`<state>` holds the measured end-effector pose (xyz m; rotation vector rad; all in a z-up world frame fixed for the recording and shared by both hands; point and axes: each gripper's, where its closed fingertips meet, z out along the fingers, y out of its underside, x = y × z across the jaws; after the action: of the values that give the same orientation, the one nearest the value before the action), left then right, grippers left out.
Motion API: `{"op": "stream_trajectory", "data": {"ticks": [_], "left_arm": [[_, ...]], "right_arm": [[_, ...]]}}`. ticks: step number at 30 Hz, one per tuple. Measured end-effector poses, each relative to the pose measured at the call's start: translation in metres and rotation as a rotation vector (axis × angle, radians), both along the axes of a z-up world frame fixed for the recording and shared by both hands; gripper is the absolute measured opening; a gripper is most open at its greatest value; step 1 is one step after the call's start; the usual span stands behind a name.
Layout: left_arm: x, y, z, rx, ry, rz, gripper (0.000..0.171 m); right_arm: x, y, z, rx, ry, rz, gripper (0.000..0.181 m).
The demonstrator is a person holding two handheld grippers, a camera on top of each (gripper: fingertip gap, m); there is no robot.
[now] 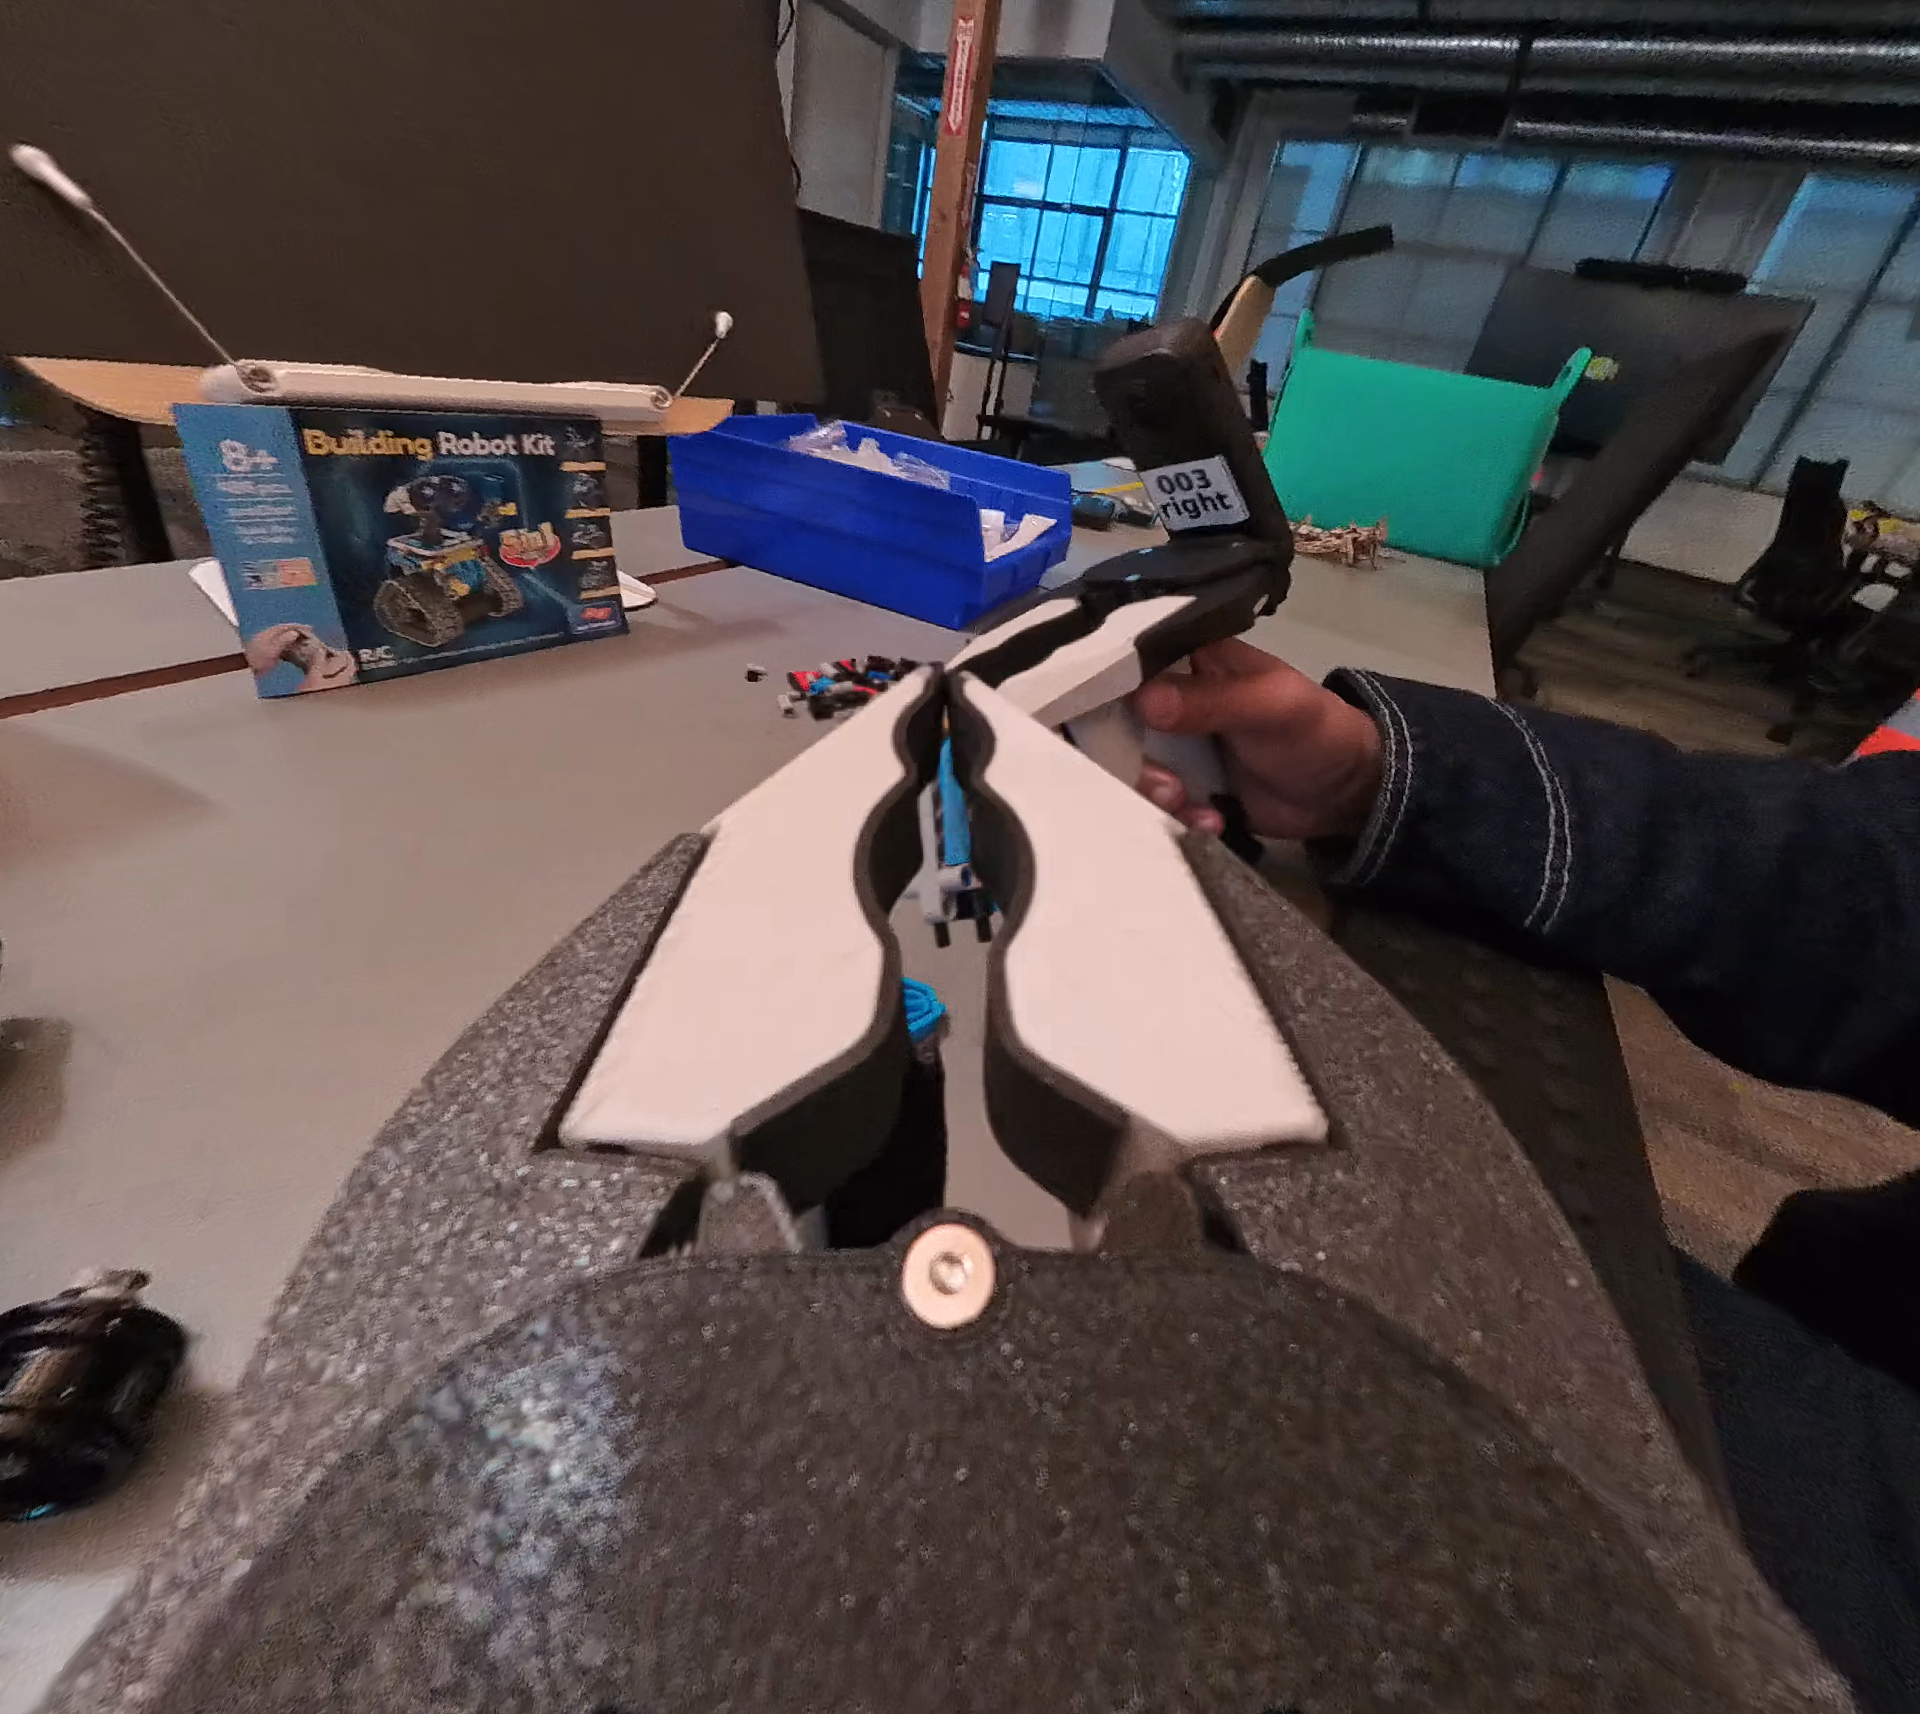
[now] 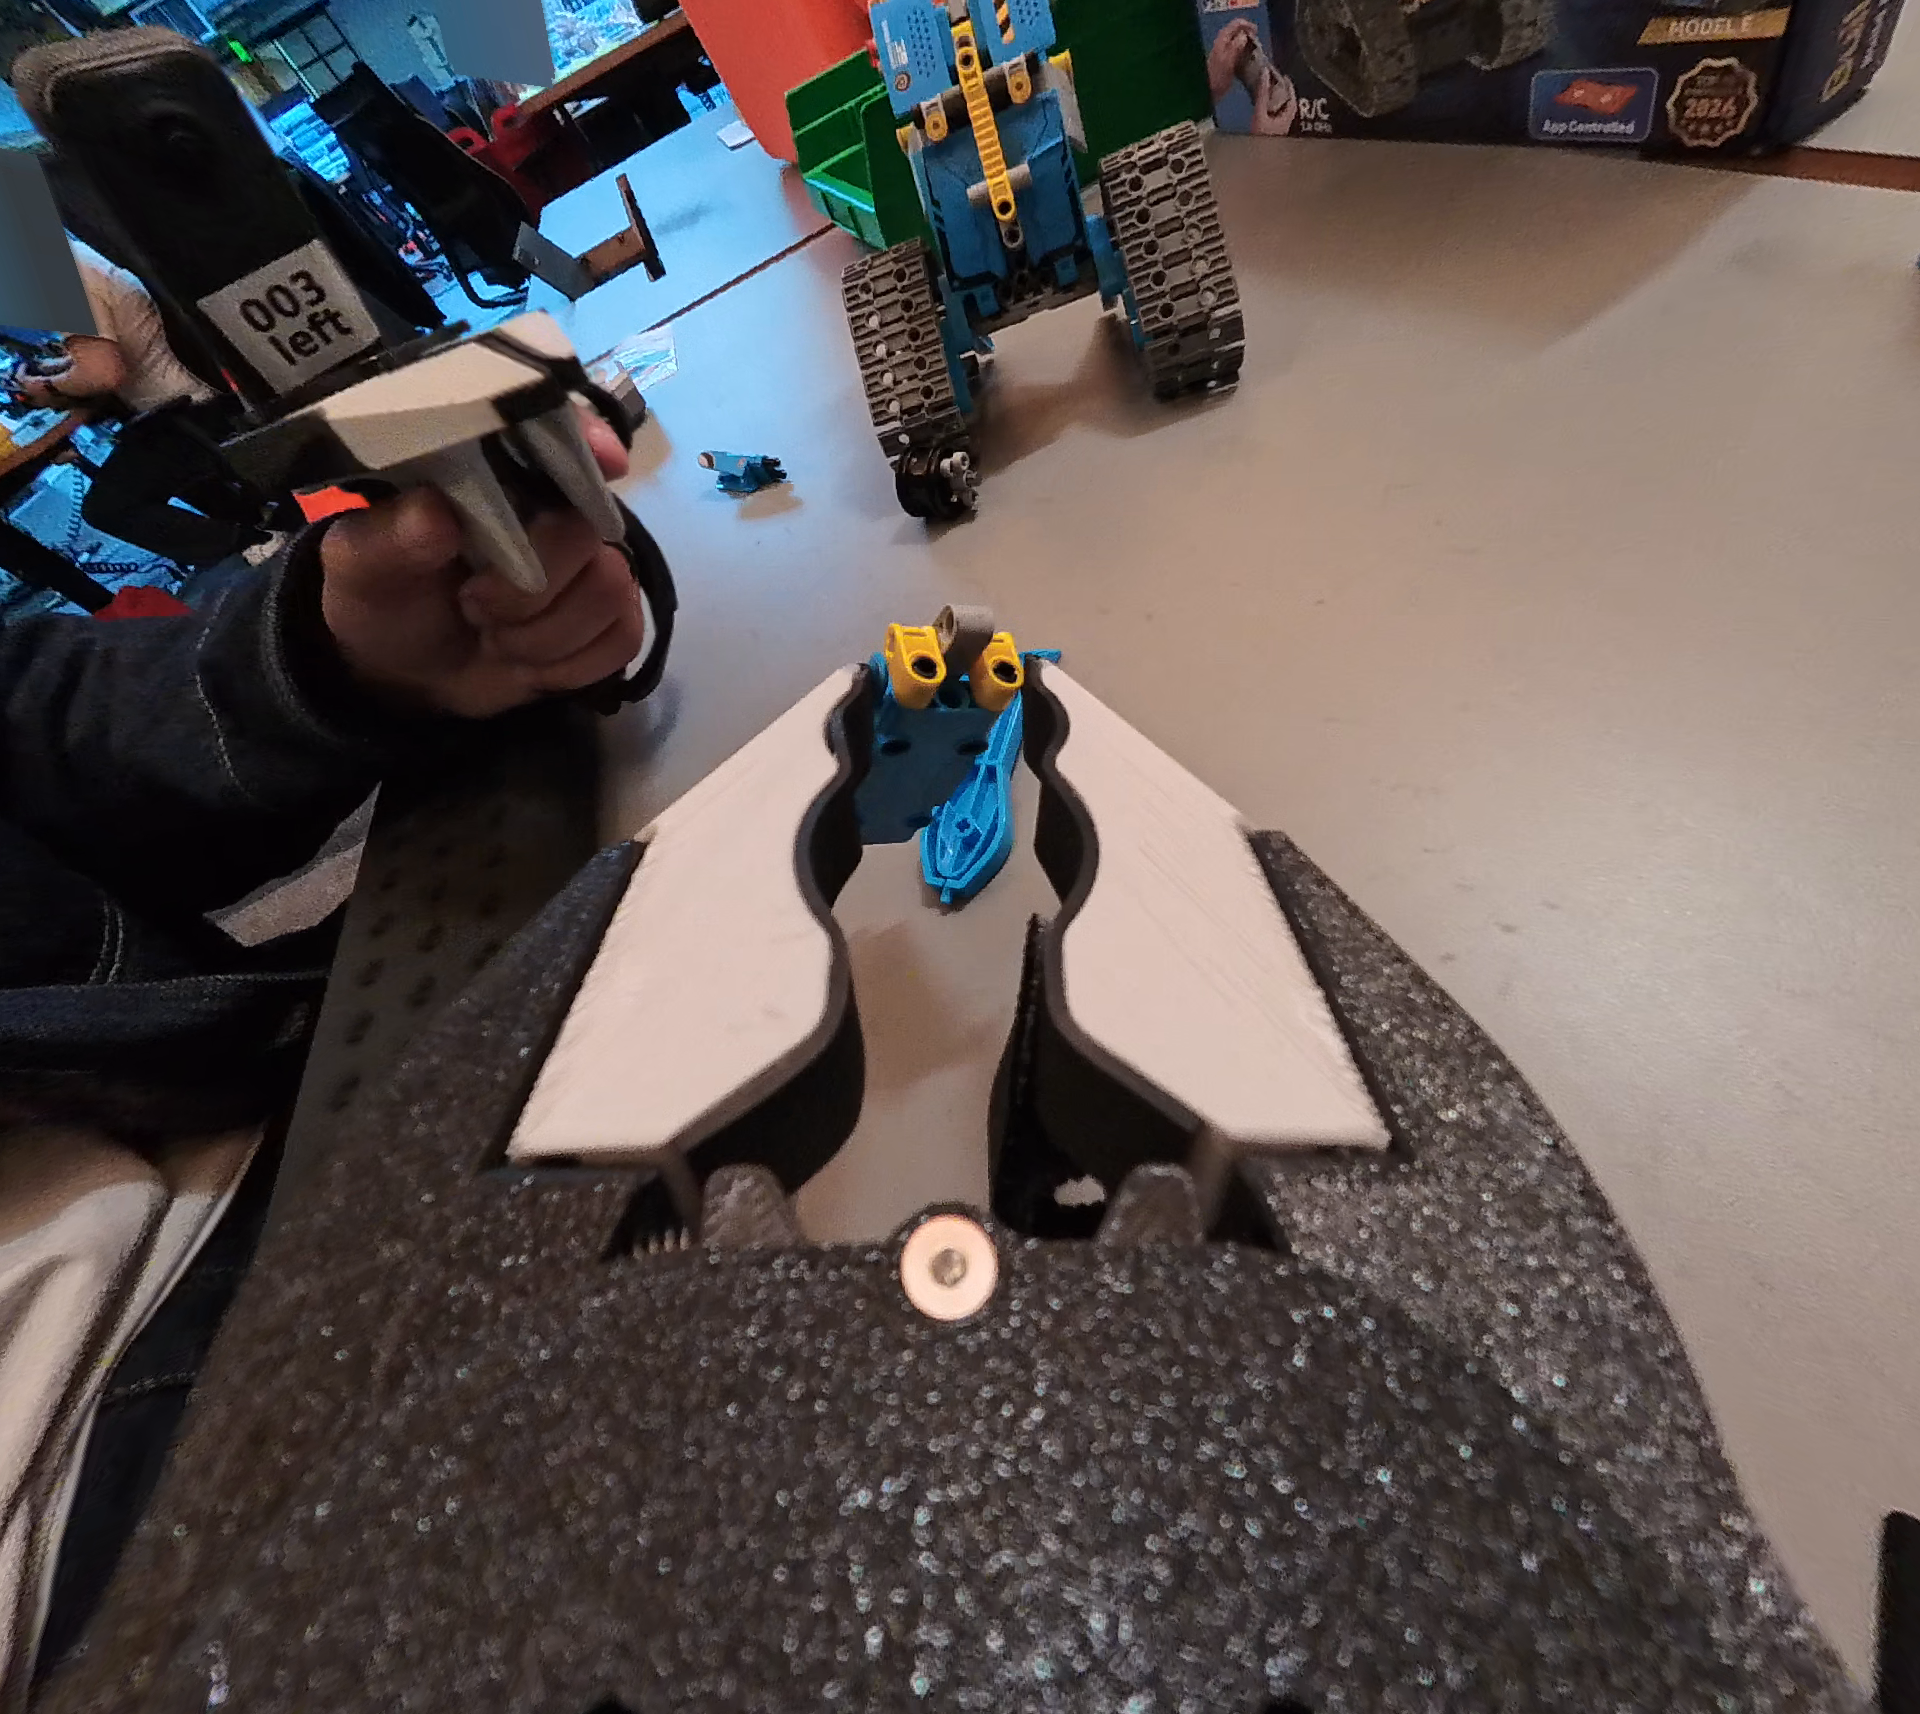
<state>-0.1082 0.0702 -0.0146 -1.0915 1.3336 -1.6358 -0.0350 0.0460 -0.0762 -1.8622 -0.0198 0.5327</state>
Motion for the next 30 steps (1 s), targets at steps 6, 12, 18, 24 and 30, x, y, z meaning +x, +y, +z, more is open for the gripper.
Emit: {"op": "stream_trajectory", "data": {"ticks": [6, 12, 18, 24, 30], "left_arm": [[0.003, 0.011, -0.008, 0.108, 0.033, 0.101, 0.0], [0.008, 0.018, -0.021, 0.179, 0.101, 0.166, 0.0], [0.009, 0.019, -0.023, 0.166, 0.114, 0.162, 0.0], [0.012, 0.028, -0.034, 0.209, 0.181, 0.218, 0.0], [0.013, 0.034, -0.049, 0.273, 0.27, 0.263, 0.0]], "right_arm": [[0.0, 0.001, -0.002, -0.01, 0.011, 0.003, 0.026], [-0.007, 0.001, -0.005, -0.023, 0.002, 0.03, 0.026], [-0.018, -0.002, 0.003, 0.023, -0.008, 0.086, 0.026], [-0.022, -0.002, 0.001, 0.013, -0.017, 0.103, 0.026], [-0.025, -0.002, -0.004, -0.01, -0.017, 0.114, 0.026]]}}
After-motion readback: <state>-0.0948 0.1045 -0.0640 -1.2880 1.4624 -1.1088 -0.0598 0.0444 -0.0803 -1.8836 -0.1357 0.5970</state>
